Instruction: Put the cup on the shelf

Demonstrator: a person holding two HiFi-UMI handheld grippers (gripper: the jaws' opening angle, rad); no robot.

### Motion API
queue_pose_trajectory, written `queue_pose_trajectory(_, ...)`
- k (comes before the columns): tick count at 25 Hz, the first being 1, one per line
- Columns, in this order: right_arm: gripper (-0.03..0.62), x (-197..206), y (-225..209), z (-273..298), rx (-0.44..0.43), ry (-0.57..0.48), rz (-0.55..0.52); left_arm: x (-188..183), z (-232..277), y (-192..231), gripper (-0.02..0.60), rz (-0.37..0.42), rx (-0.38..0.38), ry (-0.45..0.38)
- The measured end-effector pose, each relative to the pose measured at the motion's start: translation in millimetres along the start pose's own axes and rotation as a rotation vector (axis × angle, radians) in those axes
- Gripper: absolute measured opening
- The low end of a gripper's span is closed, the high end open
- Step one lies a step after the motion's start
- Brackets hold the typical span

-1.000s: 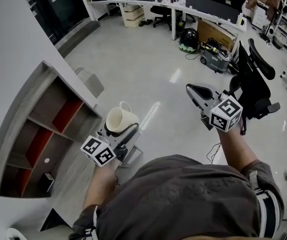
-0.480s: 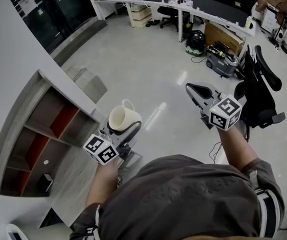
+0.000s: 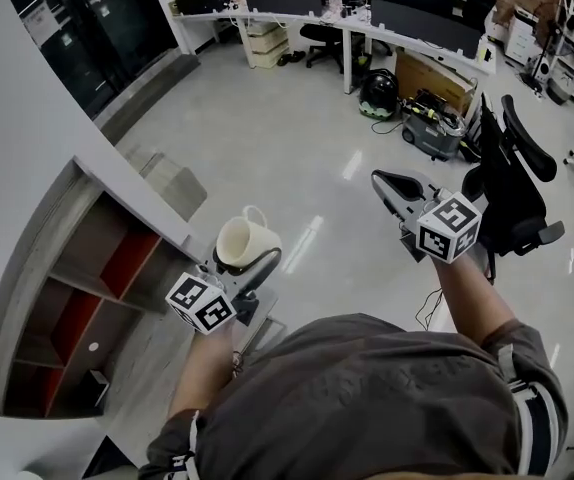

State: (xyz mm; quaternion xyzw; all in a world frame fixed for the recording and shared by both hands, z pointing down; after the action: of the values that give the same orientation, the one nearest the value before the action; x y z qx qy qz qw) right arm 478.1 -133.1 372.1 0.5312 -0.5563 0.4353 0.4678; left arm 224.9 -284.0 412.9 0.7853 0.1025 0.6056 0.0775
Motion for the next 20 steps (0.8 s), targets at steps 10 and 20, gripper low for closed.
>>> queue_pose_trajectory(10,-0.008,2,34,90,-0.153,-0.008,-0.022,-24,-54,40,0.436,0.052,-0.135,-0.053)
queue_pose_trajectory(20,-0.008,-1,135,199,-0.434,-0.021,0.005,-77,-170,58,0.436,0.146,-0.415,-0.107)
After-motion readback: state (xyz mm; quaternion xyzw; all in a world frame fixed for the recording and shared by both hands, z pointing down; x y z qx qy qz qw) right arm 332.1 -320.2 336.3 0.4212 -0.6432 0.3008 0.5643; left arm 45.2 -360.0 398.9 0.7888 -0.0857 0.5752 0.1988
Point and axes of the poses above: the fingertips, and each gripper's own axes: z forward along the fingers, y to its left, x out of its underside, the point moved 5 cm from there along -z, backward along the fingers, and after that the axes turned 12 degrees about -y, right-handed, at the moved point
